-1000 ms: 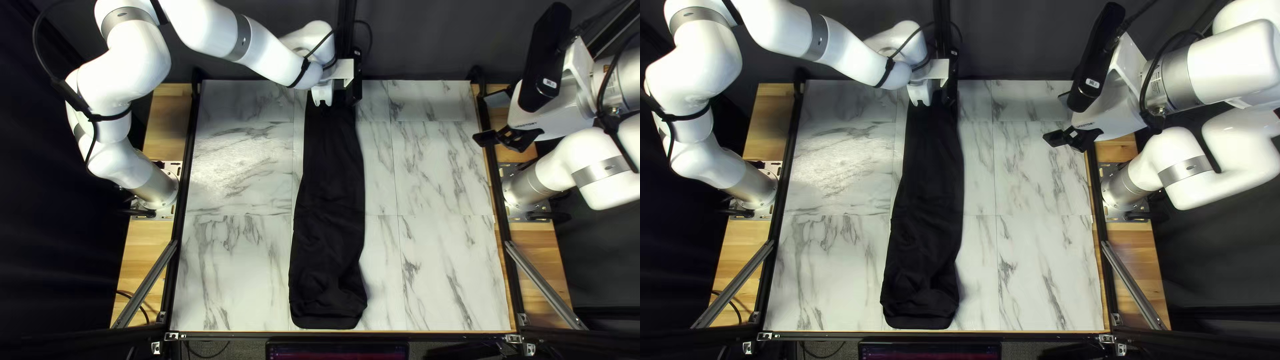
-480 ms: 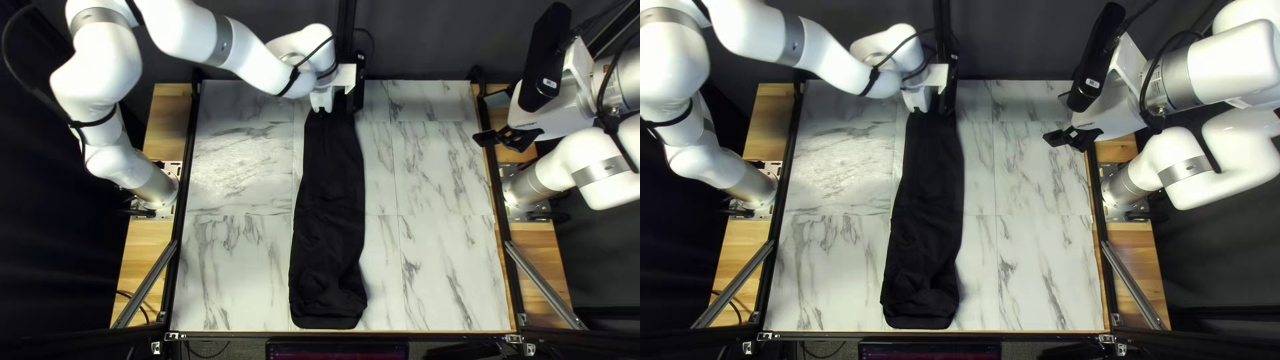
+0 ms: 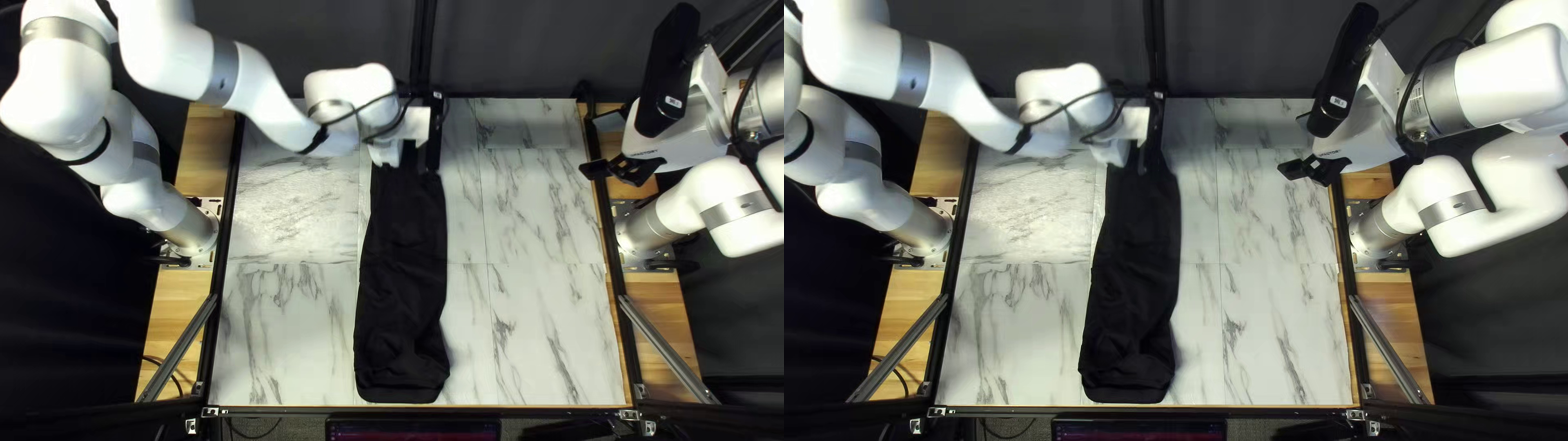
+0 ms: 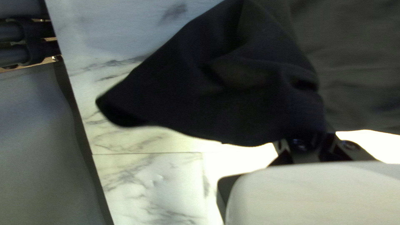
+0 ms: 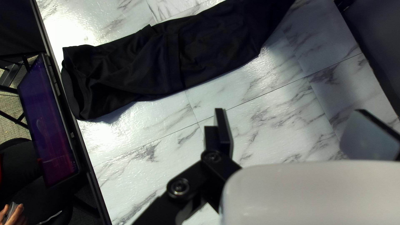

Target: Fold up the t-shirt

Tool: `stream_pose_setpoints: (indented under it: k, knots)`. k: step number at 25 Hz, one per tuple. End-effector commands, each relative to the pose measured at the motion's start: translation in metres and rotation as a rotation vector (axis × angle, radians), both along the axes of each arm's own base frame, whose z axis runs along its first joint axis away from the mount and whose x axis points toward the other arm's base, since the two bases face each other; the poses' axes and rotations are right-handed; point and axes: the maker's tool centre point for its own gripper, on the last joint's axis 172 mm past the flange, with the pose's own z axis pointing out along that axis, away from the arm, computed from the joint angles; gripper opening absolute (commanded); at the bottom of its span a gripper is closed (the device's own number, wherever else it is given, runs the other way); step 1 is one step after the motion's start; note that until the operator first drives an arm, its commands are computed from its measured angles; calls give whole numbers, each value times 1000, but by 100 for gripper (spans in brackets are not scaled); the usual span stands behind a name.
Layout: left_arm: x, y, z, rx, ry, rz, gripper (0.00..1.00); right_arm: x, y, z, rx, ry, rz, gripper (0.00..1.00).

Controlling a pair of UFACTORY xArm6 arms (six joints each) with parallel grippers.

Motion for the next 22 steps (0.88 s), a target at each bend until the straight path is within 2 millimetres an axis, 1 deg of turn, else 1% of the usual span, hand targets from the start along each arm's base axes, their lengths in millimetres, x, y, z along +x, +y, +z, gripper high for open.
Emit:
stream_pose_setpoints:
  k: [1, 2, 3, 5, 9, 13, 19, 21, 22]
  knots:
    - [-2, -36, 15, 36, 2, -11, 0, 0, 0, 0, 0, 0, 0, 100]
    - [-1, -50, 22, 47, 4, -19, 0, 0, 0, 0, 0, 0, 0, 100]
    - [1, -59, 27, 56, 6, -26, 0, 0, 0, 0, 0, 0, 0, 100]
    - [3, -71, 37, 71, 14, -42, 0, 0, 0, 0, 0, 0, 0, 100]
    - [7, -73, 47, 87, 29, -74, 0, 0, 0, 0, 0, 0, 0, 100]
    - [12, -83, 50, 98, 40, -104, 0, 0, 0, 0, 0, 0, 0, 100]
    - [11, -114, 54, 128, 61, -125, 0, 0, 0, 0, 0, 0, 0, 100]
    - [10, -123, 50, 138, 68, -124, 0, 0, 0, 0, 0, 0, 0, 100]
    - [10, -127, 44, 144, 74, -122, 0, 0, 0, 0, 0, 0, 0, 100]
